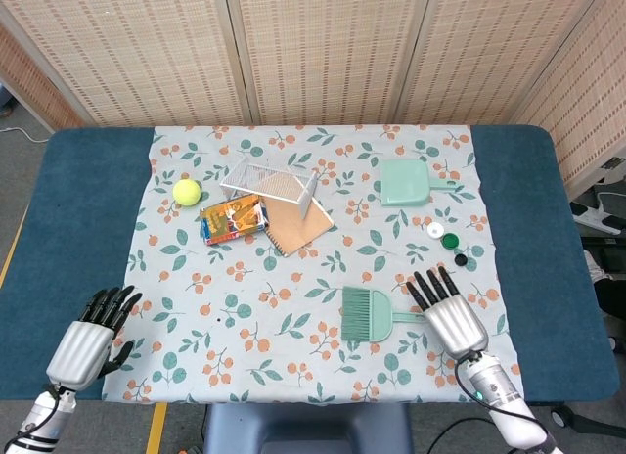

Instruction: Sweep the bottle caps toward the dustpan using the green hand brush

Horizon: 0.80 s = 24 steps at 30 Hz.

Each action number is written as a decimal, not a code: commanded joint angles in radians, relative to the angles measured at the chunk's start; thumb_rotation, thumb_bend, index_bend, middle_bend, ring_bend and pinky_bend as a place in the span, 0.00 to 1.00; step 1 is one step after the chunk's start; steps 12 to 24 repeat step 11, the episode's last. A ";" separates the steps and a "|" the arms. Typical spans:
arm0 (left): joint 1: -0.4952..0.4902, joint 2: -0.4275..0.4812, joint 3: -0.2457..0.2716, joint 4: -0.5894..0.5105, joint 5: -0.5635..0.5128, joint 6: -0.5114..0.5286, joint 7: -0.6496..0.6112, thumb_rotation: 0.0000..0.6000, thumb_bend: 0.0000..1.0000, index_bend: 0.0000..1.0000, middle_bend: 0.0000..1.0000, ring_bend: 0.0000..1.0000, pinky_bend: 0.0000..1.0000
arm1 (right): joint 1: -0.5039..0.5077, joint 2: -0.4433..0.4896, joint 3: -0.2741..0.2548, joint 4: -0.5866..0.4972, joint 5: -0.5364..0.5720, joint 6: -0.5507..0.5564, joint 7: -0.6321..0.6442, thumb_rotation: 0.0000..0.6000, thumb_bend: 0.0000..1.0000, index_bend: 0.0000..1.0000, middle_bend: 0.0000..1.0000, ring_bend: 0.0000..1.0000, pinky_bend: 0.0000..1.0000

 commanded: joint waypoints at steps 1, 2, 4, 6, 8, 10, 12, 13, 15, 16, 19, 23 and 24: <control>0.001 0.000 -0.001 0.020 0.034 0.035 -0.039 1.00 0.39 0.00 0.00 0.00 0.09 | -0.157 0.120 -0.042 0.028 -0.189 0.236 0.364 1.00 0.24 0.00 0.00 0.00 0.00; 0.003 -0.001 -0.001 0.025 0.037 0.041 -0.042 1.00 0.39 0.00 0.00 0.00 0.09 | -0.183 0.116 -0.034 0.066 -0.189 0.270 0.410 1.00 0.24 0.00 0.00 0.00 0.00; 0.006 -0.003 -0.004 0.028 0.037 0.049 -0.039 1.00 0.39 0.00 0.00 0.00 0.09 | -0.226 0.102 -0.009 0.140 -0.159 0.304 0.475 1.00 0.23 0.00 0.00 0.00 0.00; 0.008 -0.006 -0.006 0.029 0.037 0.053 -0.028 1.00 0.39 0.00 0.00 0.00 0.08 | -0.230 0.120 0.001 0.158 -0.151 0.288 0.488 1.00 0.23 0.00 0.00 0.00 0.00; 0.010 -0.011 -0.009 0.028 0.029 0.049 -0.006 1.00 0.39 0.00 0.00 0.00 0.08 | -0.238 0.134 0.028 0.151 -0.134 0.285 0.521 1.00 0.23 0.00 0.00 0.00 0.00; 0.011 -0.016 -0.010 0.026 0.022 0.043 0.009 1.00 0.39 0.00 0.00 0.00 0.08 | -0.243 0.148 0.038 0.144 -0.126 0.267 0.543 1.00 0.23 0.00 0.00 0.00 0.00; 0.011 -0.019 -0.011 0.027 0.021 0.042 0.017 1.00 0.39 0.00 0.00 0.00 0.08 | -0.244 0.152 0.044 0.142 -0.123 0.260 0.549 1.00 0.23 0.00 0.00 0.00 0.00; 0.011 -0.019 -0.011 0.027 0.021 0.042 0.017 1.00 0.39 0.00 0.00 0.00 0.08 | -0.244 0.152 0.044 0.142 -0.123 0.260 0.549 1.00 0.23 0.00 0.00 0.00 0.00; 0.011 -0.019 -0.011 0.027 0.021 0.042 0.017 1.00 0.39 0.00 0.00 0.00 0.08 | -0.244 0.152 0.044 0.142 -0.123 0.260 0.549 1.00 0.23 0.00 0.00 0.00 0.00; 0.011 -0.019 -0.011 0.027 0.021 0.042 0.017 1.00 0.39 0.00 0.00 0.00 0.08 | -0.244 0.152 0.044 0.142 -0.123 0.260 0.549 1.00 0.23 0.00 0.00 0.00 0.00; 0.011 -0.019 -0.011 0.027 0.021 0.042 0.017 1.00 0.39 0.00 0.00 0.00 0.08 | -0.244 0.152 0.044 0.142 -0.123 0.260 0.549 1.00 0.23 0.00 0.00 0.00 0.00; 0.011 -0.019 -0.011 0.027 0.021 0.042 0.017 1.00 0.39 0.00 0.00 0.00 0.08 | -0.244 0.152 0.044 0.142 -0.123 0.260 0.549 1.00 0.23 0.00 0.00 0.00 0.00; 0.011 -0.019 -0.011 0.027 0.021 0.042 0.017 1.00 0.39 0.00 0.00 0.00 0.08 | -0.244 0.152 0.044 0.142 -0.123 0.260 0.549 1.00 0.23 0.00 0.00 0.00 0.00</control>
